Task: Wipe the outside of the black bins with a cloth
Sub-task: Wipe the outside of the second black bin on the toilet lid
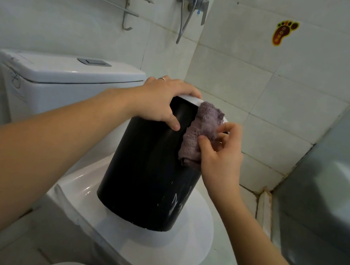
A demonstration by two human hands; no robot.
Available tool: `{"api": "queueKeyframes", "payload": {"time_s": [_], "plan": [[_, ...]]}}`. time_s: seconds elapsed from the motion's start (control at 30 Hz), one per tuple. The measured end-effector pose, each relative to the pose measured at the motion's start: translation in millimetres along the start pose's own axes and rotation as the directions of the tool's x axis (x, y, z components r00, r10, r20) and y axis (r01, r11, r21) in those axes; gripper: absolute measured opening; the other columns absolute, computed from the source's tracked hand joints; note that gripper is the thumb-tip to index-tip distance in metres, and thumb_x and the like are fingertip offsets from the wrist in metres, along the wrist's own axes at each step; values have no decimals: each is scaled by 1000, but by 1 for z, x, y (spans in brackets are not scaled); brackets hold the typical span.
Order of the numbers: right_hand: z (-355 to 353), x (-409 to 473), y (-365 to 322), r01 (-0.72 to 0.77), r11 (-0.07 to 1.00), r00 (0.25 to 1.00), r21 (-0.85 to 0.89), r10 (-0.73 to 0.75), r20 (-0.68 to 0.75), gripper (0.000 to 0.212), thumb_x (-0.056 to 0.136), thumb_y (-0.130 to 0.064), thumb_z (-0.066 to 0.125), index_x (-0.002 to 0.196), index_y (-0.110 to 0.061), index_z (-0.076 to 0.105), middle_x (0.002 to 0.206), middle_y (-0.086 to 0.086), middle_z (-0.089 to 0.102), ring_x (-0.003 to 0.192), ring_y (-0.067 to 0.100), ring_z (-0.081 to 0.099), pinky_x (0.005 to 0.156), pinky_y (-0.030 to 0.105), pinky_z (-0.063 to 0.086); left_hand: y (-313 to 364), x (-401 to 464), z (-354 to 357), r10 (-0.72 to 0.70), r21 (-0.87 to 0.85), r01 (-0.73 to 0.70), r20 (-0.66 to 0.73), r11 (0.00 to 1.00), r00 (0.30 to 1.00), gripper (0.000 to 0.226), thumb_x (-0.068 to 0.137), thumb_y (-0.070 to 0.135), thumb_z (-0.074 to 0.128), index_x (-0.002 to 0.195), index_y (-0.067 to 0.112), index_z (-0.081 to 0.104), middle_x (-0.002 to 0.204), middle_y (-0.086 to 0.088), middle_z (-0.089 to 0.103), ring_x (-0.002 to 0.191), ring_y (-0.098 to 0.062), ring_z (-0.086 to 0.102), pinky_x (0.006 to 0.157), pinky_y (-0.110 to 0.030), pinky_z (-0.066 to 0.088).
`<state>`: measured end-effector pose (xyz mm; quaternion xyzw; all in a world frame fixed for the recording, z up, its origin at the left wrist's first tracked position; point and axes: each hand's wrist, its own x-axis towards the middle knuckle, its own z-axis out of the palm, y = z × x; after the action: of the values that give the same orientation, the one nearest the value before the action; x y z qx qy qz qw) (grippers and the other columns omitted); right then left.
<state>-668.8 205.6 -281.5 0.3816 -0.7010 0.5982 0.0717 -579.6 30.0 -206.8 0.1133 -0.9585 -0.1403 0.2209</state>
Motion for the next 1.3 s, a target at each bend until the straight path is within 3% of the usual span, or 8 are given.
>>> {"api": "queueKeyframes", "payload": {"time_s": [0.13,0.27,0.47,0.7,0.9,1.0,1.17,1.3], "plan": [[-5,-4,6,266,862,960,-431,-279,33,15,95,-35,59,102,-32,45,63,-8,54,57,16,55,53,38,49,-1,0,1,-3,-23,3,5,1000,1000,78,67,33,86,129,54,44,116,24,44,114,-12,32,105,-39,26],[-12,-4,2,431,725,890,-537,-441,118,18,96,-32,59,106,-17,62,55,-7,51,49,24,53,48,36,47,0,0,1,10,-37,-10,10,999,1000,76,66,33,87,125,57,45,111,27,44,113,-12,33,100,-35,25],[-25,-2,2,566,503,800,-653,-526,288,35,87,-31,67,116,-11,67,93,11,57,83,31,53,67,46,48,-5,-4,-2,-16,-42,16,-5,999,1000,76,66,30,86,128,52,47,119,22,47,112,-11,33,109,-45,28],[-26,10,-3,689,254,656,-679,-618,434,33,88,-31,63,120,-32,66,142,12,48,126,36,39,91,51,35,-3,-5,-4,4,-29,-4,5,1000,1000,75,66,32,86,126,52,47,117,21,48,115,-15,37,106,-44,30],[-24,13,4,610,390,761,-690,-529,374,21,90,-34,57,95,-14,62,115,1,60,113,26,46,88,45,34,-2,-5,-3,3,-32,-2,12,999,1000,73,68,31,85,125,54,46,115,23,46,113,-14,35,105,-41,29],[-20,11,9,558,593,826,-581,-466,318,19,92,-27,56,106,-14,56,99,-1,59,96,25,54,85,38,35,0,-6,-3,4,-33,-4,9,999,1000,73,68,31,84,126,53,46,115,22,46,113,-14,35,104,-38,28],[-9,7,10,604,598,792,-527,-523,314,33,92,-9,57,125,-14,61,99,12,54,75,30,51,60,41,46,2,-7,-3,16,-41,-16,12,999,1000,70,69,32,83,122,56,45,116,22,45,114,-15,36,102,-37,29],[-3,3,11,521,677,850,-519,-462,251,36,99,-28,41,128,-13,58,108,10,51,79,25,53,54,41,51,5,-7,-2,26,-22,-26,12,999,1000,67,70,35,82,123,54,45,113,24,44,112,-14,36,104,-38,29]]}}
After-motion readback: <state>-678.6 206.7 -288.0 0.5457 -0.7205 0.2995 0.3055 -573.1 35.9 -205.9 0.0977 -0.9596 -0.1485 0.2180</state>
